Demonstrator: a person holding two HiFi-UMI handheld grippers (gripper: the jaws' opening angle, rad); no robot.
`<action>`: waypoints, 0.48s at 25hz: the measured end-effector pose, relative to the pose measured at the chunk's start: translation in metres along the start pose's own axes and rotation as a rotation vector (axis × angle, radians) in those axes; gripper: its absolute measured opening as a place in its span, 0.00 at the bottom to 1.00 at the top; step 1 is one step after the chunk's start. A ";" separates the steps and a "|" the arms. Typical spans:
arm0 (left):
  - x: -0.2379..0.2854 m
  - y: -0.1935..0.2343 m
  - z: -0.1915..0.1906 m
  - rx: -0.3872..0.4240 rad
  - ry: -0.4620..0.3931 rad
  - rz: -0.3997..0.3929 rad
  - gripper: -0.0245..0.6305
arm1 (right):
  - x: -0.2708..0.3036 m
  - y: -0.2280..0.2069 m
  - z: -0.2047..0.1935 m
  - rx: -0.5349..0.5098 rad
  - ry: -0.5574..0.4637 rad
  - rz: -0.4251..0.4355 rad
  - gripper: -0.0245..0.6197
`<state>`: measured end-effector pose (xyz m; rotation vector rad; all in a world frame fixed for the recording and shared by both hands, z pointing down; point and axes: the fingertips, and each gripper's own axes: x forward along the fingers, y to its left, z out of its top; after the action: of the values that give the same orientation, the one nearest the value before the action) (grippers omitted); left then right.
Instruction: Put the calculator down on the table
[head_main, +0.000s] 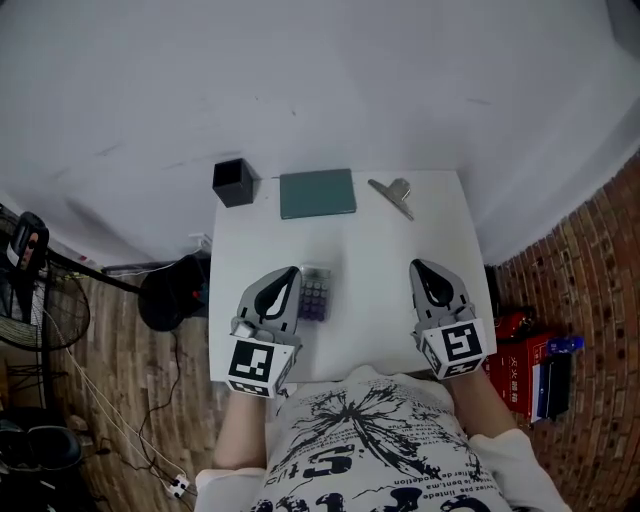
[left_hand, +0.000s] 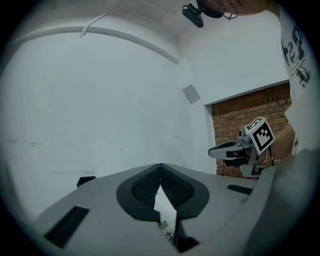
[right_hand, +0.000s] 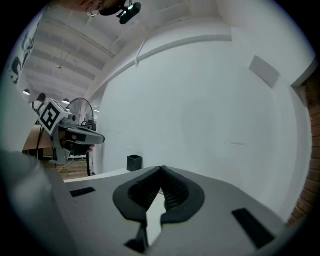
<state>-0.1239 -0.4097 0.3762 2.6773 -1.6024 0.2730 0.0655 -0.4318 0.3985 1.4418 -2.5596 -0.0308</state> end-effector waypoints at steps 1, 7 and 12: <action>-0.002 -0.001 0.002 0.004 -0.005 -0.003 0.06 | 0.000 0.000 0.001 -0.009 0.000 -0.004 0.06; -0.005 0.003 0.006 -0.004 -0.011 0.011 0.06 | 0.001 0.002 0.004 -0.004 -0.008 0.010 0.06; -0.003 0.002 0.002 -0.012 -0.009 -0.003 0.06 | 0.004 0.006 0.002 0.000 -0.010 0.027 0.06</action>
<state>-0.1264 -0.4082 0.3739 2.6754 -1.5977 0.2503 0.0585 -0.4323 0.3978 1.4098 -2.5871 -0.0340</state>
